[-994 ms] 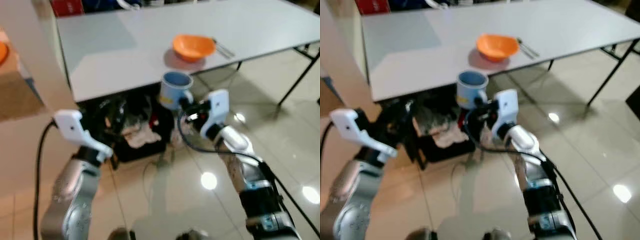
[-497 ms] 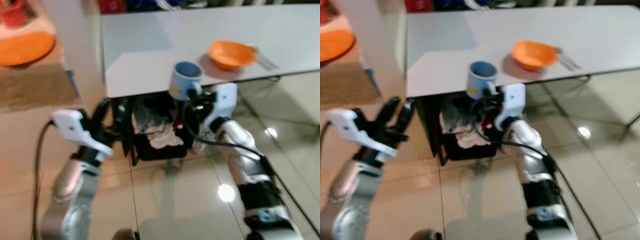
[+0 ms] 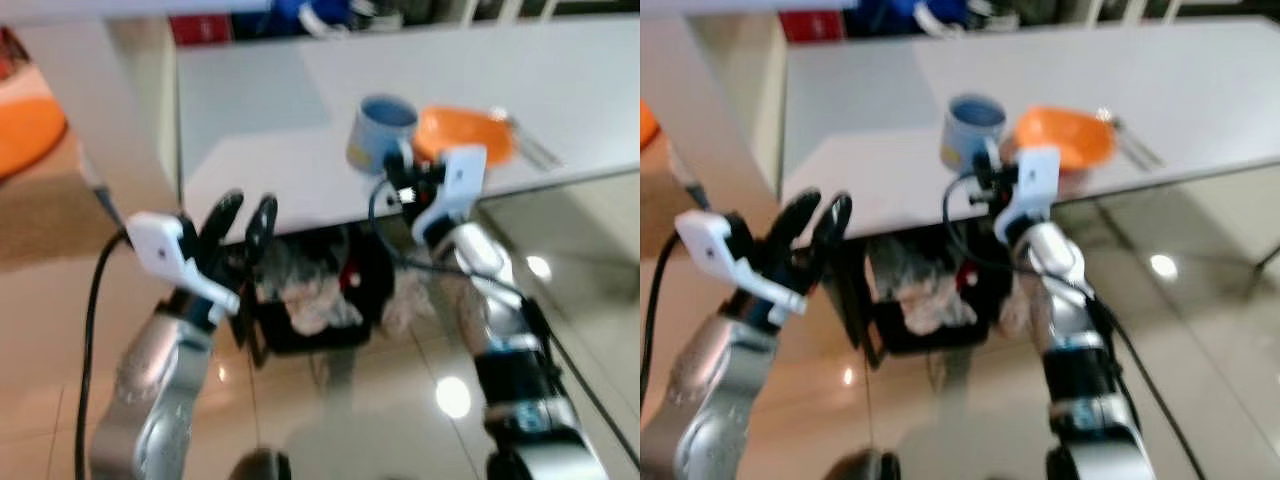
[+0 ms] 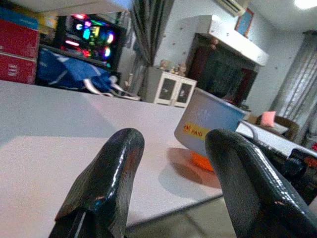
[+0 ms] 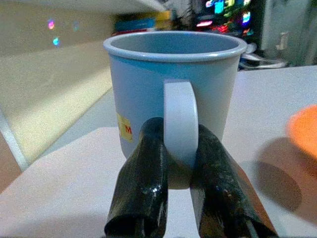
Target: Setting the table
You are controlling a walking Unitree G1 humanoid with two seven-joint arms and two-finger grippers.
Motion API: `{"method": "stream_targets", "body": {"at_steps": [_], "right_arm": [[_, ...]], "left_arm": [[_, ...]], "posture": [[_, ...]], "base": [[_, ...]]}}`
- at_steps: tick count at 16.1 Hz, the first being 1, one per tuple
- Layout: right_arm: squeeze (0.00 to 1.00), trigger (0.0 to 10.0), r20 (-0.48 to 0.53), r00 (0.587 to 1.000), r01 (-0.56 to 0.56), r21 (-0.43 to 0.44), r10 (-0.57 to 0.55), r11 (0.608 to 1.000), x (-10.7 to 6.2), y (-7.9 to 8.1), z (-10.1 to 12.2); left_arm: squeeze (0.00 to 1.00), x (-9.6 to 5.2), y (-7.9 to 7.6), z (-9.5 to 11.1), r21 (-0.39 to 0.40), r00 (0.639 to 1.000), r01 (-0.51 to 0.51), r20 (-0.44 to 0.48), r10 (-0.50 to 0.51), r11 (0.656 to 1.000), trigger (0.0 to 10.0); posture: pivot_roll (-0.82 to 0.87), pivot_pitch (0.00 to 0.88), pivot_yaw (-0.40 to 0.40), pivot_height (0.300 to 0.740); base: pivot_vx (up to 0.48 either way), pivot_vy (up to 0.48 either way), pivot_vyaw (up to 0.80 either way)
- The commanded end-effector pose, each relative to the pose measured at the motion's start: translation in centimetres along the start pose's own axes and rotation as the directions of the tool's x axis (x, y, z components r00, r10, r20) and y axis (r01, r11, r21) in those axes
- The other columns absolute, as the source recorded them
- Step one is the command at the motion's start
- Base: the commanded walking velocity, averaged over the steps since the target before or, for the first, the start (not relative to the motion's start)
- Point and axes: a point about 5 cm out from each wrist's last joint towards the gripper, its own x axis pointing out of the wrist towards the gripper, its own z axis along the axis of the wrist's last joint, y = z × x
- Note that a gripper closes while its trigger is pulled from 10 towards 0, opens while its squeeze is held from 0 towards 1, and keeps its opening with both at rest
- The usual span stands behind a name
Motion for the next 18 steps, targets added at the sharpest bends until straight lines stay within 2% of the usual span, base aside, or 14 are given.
{"method": "stream_targets", "body": {"at_steps": [1, 5, 7, 13, 16, 18], "right_arm": [[0.0, 10.0, 0.02, 1.0, 0.014, -0.019, -0.014, 1.0, 0.0, -0.4, 0.5], [0.0, 10.0, 0.041, 0.998, 0.049, -0.091, -0.045, 0.995, 0.2, -0.8, 1.0], [0.0, 10.0, 0.04, 0.998, 0.058, -0.1, -0.055, 0.993, 0.3, -0.9, 1.0], [0.0, 10.0, 0.024, 0.998, 0.06, -0.219, -0.056, 0.974, 1.1, -0.9, 0.5], [0.0, 10.0, 0.003, 0.994, 0.104, -0.28, -0.107, 0.954, 1.4, -1.6, -0.1], [0.0, 10.0, -0.034, 0.991, 0.115, -0.289, -0.13, 0.95, 1.5, -2.0, -1.2]], "left_arm": [[0.0, 0.2, -0.3, 0.1, 0.015, 1.0, 0.009, 0.005, -0.009, 1.0, 10.0], [0.0, 0.3, -0.8, 0.1, 0.016, 0.999, 0.036, 0.003, -0.036, 0.999, 10.0], [0.0, 0.3, -0.9, 0.1, 0.014, 0.999, 0.042, 0.003, -0.042, 0.999, 10.0], [0.0, 0.3, -1.3, -0.1, 0.02, 0.998, 0.057, -0.012, -0.057, 0.998, 10.0], [0.0, 0.2, -1.4, -0.2, 0.026, 0.998, 0.061, -0.025, -0.06, 0.998, 10.0], [0.0, -0.1, -1.6, -0.2, 0.036, 0.998, 0.062, -0.023, -0.061, 0.997, 10.0]], "posture": [[-0.07, 0.112, -0.011, 0.74], [-0.07, 0.112, -0.012, 0.74], [-0.07, 0.113, -0.014, 0.74], [-0.06, 0.117, -0.018, 0.74], [-0.06, 0.121, -0.021, 0.74], [-0.05, 0.127, -0.025, 0.74]], "base": [[0.461, 0.0, 0.0], [0.458, 0.0, 0.0], [0.458, 0.0, 0.0], [0.457, 0.0, 0.0], [0.395, 0.0, 0.0], [0.0, 0.0, 0.0]]}}
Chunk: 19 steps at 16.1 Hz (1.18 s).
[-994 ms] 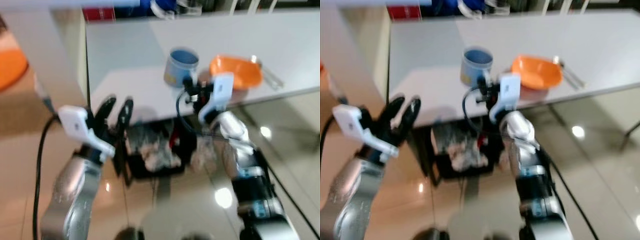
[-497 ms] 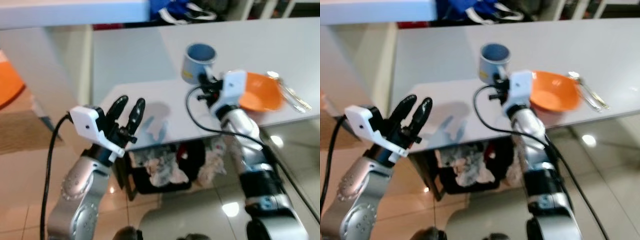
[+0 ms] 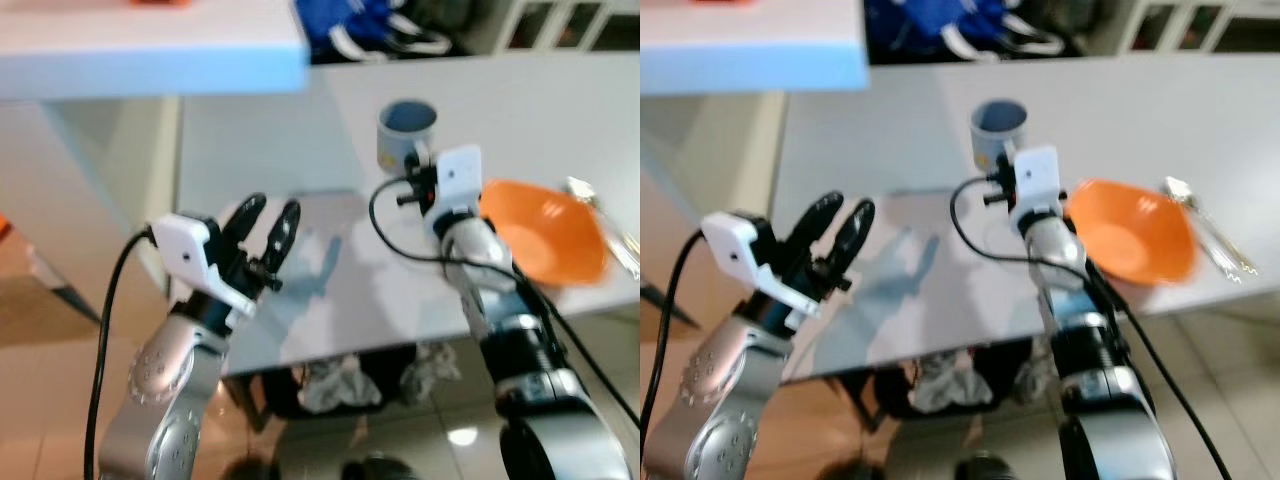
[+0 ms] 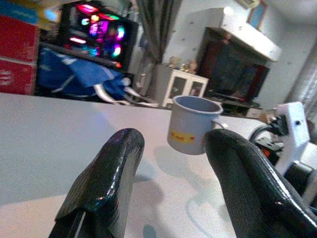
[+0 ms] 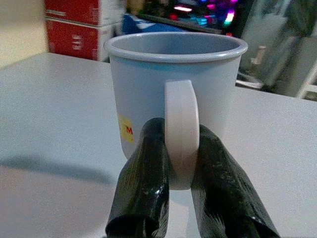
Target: Setting the table
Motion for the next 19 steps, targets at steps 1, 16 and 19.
{"method": "stream_targets", "body": {"at_steps": [1, 16, 19], "right_arm": [[0.0, 10.0, 0.002, 1.0, -0.03, -0.001, 0.03, 1.0, 0.1, 0.9, -0.3], [0.0, 10.0, -0.021, 0.997, 0.074, 0.138, -0.072, 0.988, 0.7, 0.7, -3.0], [0.0, 10.0, -0.035, 0.985, 0.171, 0.074, -0.169, 0.982, 0.9, -0.9, -2.9]], "left_arm": [[0.0, -0.4, 0.2, 0.1, 0.026, 1.0, -0.019, -0.008, 0.019, 1.0, 10.0], [0.0, -2.8, -0.9, 1.1, 0.016, 0.998, -0.039, -0.057, 0.04, 0.999, 10.0], [0.0, -3.2, -0.8, 1.3, 0.022, 0.996, -0.049, -0.07, 0.05, 0.999, 10.0]], "posture": [[-0.05, 0.129, -0.026, 0.74], [0.02, 0.232, 0.007, 0.74], [0.03, 0.245, 0.007, 0.74]], "base": [[0.0, 0.0, 0.0], [0.0, -0.094, 0.0], [0.0, 0.0, 0.0]]}}
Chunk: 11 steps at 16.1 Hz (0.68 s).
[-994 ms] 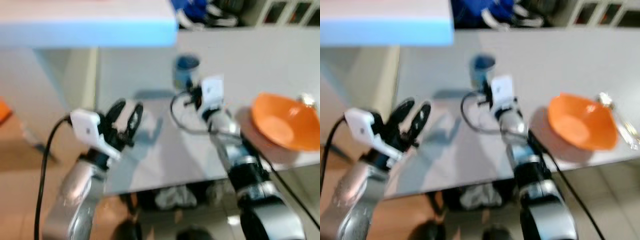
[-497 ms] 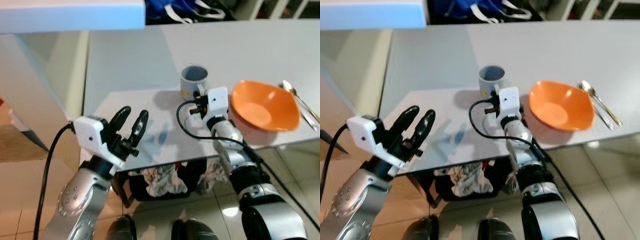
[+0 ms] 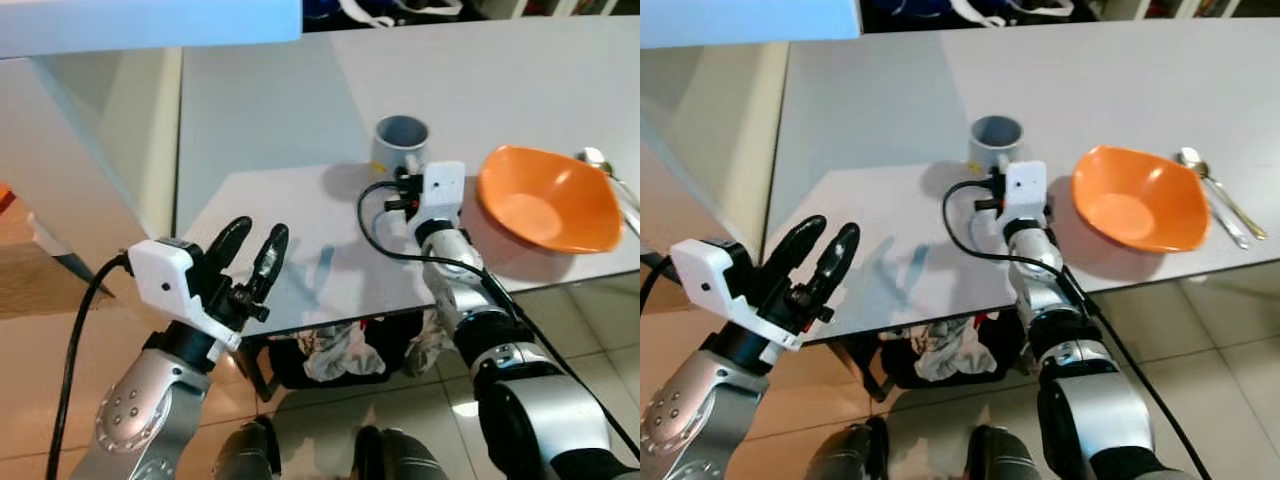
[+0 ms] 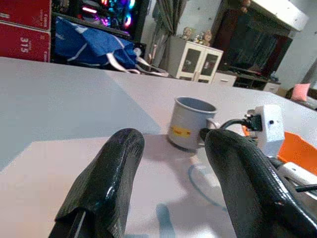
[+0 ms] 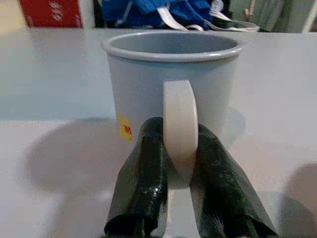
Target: Setting the table
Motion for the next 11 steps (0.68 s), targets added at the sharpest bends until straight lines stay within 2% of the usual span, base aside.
{"method": "stream_targets", "body": {"at_steps": [1, 2, 3, 5, 7, 9, 11], "right_arm": [[0.0, 10.0, 0.015, 0.999, 0.042, -0.02, -0.042, 0.999, 0.3, -0.8, 0.5], [0.87, 10.0, 0.0, 0.998, 0.063, -0.041, -0.063, 0.997, 0.3, -1.2, 0.3], [1.0, 10.0, -0.007, 0.997, 0.071, -0.047, -0.071, 0.996, 0.2, -1.4, 0.2], [1.0, 10.0, -0.018, 0.997, 0.08, -0.057, -0.081, 0.995, 0.0, -1.4, -0.3], [1.0, 10.0, 0.021, 0.999, 0.039, -0.004, -0.039, 0.999, 0.0, -0.5, 0.2], [1.0, 10.0, 0.112, 0.993, -0.032, 0.033, 0.028, 0.999, 0.0, 0.7, 1.7], [1.0, 10.0, 0.188, 0.981, -0.046, -0.003, 0.046, 0.999, -0.9, 1.1, 3.0]], "left_arm": [[0.0, -0.3, -0.1, 0.2, -0.001, 1.0, -0.002, -0.005, 0.002, 1.0, 10.0], [0.0, -0.4, -0.1, 0.3, -0.002, 1.0, -0.005, -0.007, 0.005, 1.0, 10.0], [0.0, -0.4, -0.1, 0.3, -0.002, 1.0, -0.006, -0.008, 0.005, 1.0, 10.0], [0.0, -0.2, 0.0, 0.2, -0.005, 1.0, -0.001, -0.012, 0.001, 1.0, 10.0], [0.0, 0.0, -0.1, 0.1, -0.007, 1.0, 0.007, -0.013, -0.008, 1.0, 10.0], [0.0, 0.2, 0.2, 0.2, -0.005, 1.0, 0.01, -0.011, -0.01, 1.0, 10.0], [0.0, 0.5, 0.2, 0.0, -0.007, 1.0, 0.022, -0.013, -0.022, 1.0, 10.0]], "posture": [[0.03, 0.245, 0.007, 0.74], [0.03, 0.245, 0.005, 0.74], [0.03, 0.245, 0.005, 0.74], [0.01, 0.238, 0.003, 0.74], [0.01, 0.227, 0.001, 0.74], [0.0, 0.214, -0.001, 0.74], [-0.02, 0.199, 0.001, 0.74]], "base": [[0.0, 0.0, 0.0], [0.0, 0.0, 0.0], [0.0, 0.0, 0.0], [0.0, 0.0, 0.0], [0.0, 0.0, 0.0], [0.0, 0.0, 0.0], [0.0, 0.0, 0.0]]}}
